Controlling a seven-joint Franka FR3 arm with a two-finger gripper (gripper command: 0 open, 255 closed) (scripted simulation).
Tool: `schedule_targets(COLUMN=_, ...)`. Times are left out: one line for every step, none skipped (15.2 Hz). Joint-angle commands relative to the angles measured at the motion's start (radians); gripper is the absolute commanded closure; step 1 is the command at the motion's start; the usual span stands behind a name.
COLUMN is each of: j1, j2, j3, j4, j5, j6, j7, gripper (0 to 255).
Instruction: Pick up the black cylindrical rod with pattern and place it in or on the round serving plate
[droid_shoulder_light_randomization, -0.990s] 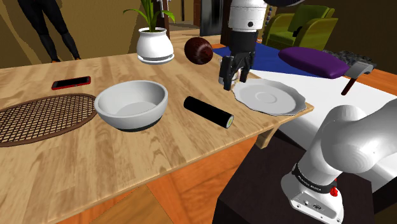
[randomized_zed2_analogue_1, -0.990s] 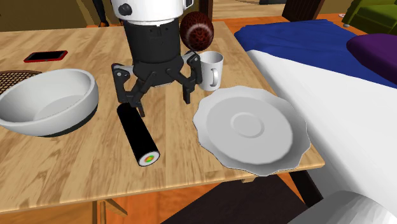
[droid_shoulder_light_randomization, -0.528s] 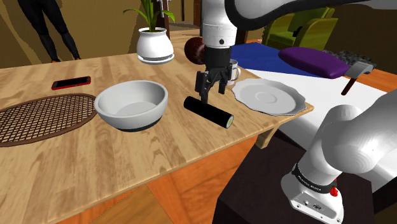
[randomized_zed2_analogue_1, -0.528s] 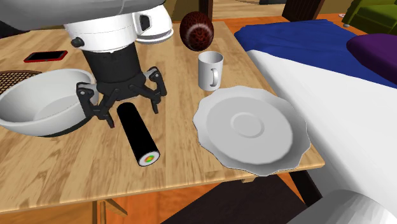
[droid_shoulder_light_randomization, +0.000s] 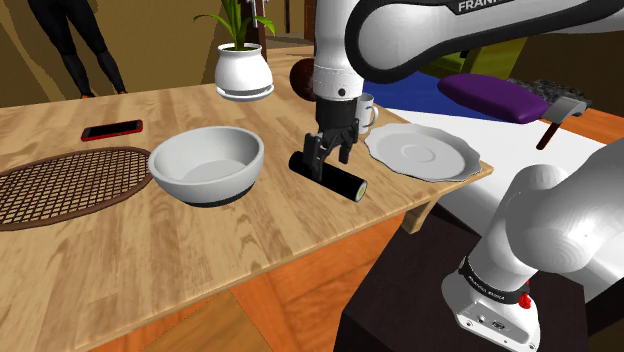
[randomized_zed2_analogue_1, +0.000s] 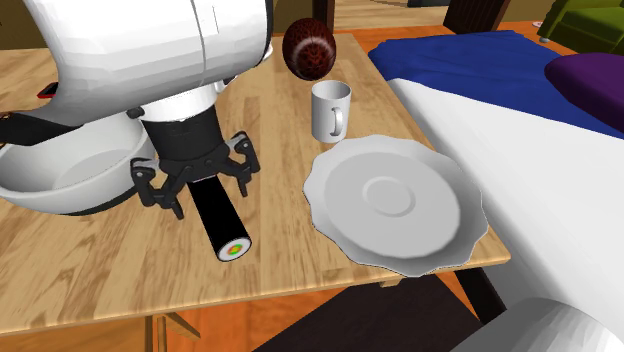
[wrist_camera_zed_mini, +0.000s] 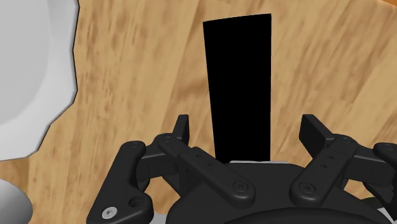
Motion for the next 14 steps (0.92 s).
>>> schedule_targets(j1=0.0, j2=0.0, j3=0.0, j4=-0.005, j5=0.0, j6=0.005, j7=-0.001, gripper=0)
schedule_targets(j1=0.0, j2=0.0, j3=0.0, j4=-0.005, j5=0.0, j6=0.005, j7=-0.001, gripper=0)
schedule_targets(j1=0.0, j2=0.0, j3=0.0, j4=-0.005, j5=0.0, j6=0.005, j7=-0.001, gripper=0)
schedule_targets(j1=0.0, j2=0.0, j3=0.0, j4=-0.005, j5=0.0, j6=0.005, j7=-0.001, gripper=0)
schedule_targets(j1=0.0, j2=0.0, j3=0.0, j4=-0.005, j5=0.0, j6=0.005, j7=-0.001, gripper=0)
schedule_targets(j1=0.0, j2=0.0, j3=0.0, j4=-0.005, j5=0.0, j6=0.005, j7=0.0, gripper=0)
schedule_targets(j1=0.0, j2=0.0, j3=0.0, j4=-0.005, j5=0.0, j6=0.005, j7=0.0, gripper=255)
schedule_targets(j1=0.0, j2=0.0, j3=0.0, j4=-0.005, j5=0.0, j6=0.005, j7=0.0, gripper=255)
schedule_targets(j1=0.0, j2=0.0, j3=0.0, j4=-0.005, j5=0.0, j6=0.005, j7=0.0, gripper=255)
schedule_targets(j1=0.0, j2=0.0, j3=0.0, j4=-0.005, j5=0.0, j6=0.005, j7=0.0, gripper=255)
schedule_targets(j1=0.0, j2=0.0, j3=0.0, j4=-0.005, j5=0.0, j6=0.005, j7=-0.001, gripper=255)
schedule_targets(j1=0.0, j2=0.0, j3=0.001, j4=-0.005, j5=0.001, j6=0.005, j7=0.0, gripper=255)
schedule_targets(j1=0.001, j2=0.0, j3=0.001, j4=-0.005, j5=0.001, j6=0.005, j7=0.0, gripper=255)
schedule_targets(j1=0.001, j2=0.0, j3=0.001, j4=-0.004, j5=0.001, j6=0.005, j7=0.001, gripper=255)
